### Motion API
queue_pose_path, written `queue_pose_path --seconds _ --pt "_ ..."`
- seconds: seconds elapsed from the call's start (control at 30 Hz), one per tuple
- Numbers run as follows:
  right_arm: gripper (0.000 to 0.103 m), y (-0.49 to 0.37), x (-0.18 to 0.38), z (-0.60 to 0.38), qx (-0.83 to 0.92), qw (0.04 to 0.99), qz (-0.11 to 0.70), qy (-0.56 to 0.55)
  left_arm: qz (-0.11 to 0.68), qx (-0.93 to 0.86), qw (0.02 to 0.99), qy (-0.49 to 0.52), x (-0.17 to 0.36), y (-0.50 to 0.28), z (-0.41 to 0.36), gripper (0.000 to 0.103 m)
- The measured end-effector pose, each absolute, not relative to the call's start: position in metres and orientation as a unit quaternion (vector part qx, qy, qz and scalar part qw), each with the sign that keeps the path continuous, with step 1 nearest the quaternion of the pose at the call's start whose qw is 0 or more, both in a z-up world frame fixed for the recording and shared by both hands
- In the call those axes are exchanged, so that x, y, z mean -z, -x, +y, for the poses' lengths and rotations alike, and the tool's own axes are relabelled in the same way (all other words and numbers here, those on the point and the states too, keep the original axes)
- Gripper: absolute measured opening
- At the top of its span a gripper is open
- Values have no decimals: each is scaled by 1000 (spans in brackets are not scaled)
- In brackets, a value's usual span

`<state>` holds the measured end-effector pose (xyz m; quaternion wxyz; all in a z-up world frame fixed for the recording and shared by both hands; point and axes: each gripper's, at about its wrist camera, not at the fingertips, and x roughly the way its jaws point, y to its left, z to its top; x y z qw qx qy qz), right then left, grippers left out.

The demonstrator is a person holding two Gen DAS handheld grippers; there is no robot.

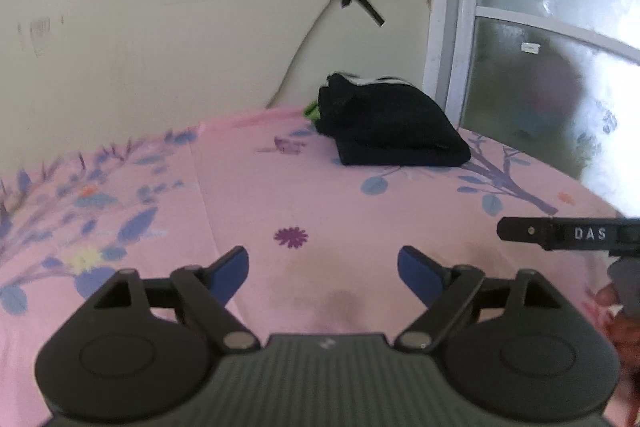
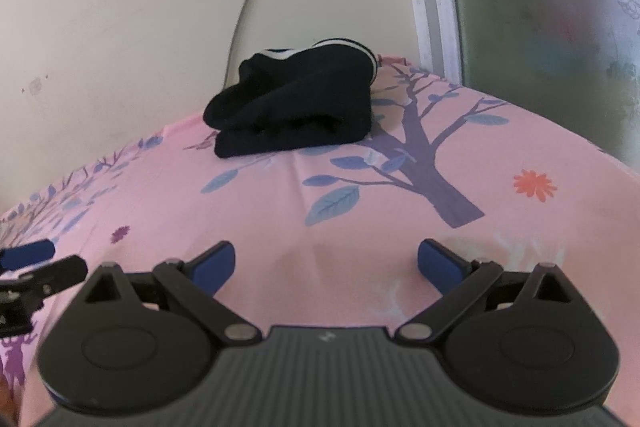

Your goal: Fold small clothes

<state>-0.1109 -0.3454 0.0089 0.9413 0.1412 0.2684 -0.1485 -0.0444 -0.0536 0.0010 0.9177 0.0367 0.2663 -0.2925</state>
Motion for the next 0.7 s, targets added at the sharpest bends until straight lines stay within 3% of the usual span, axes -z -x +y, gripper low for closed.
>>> queue_pose_path --seconds 0.2,0.7 --pt "93 108 -9 -342 159 940 274 -131 334 280 900 13 10 17 -46 84" --pt "92 110 -10 -342 159 940 268 -138 335 274 901 5 9 19 -43 87"
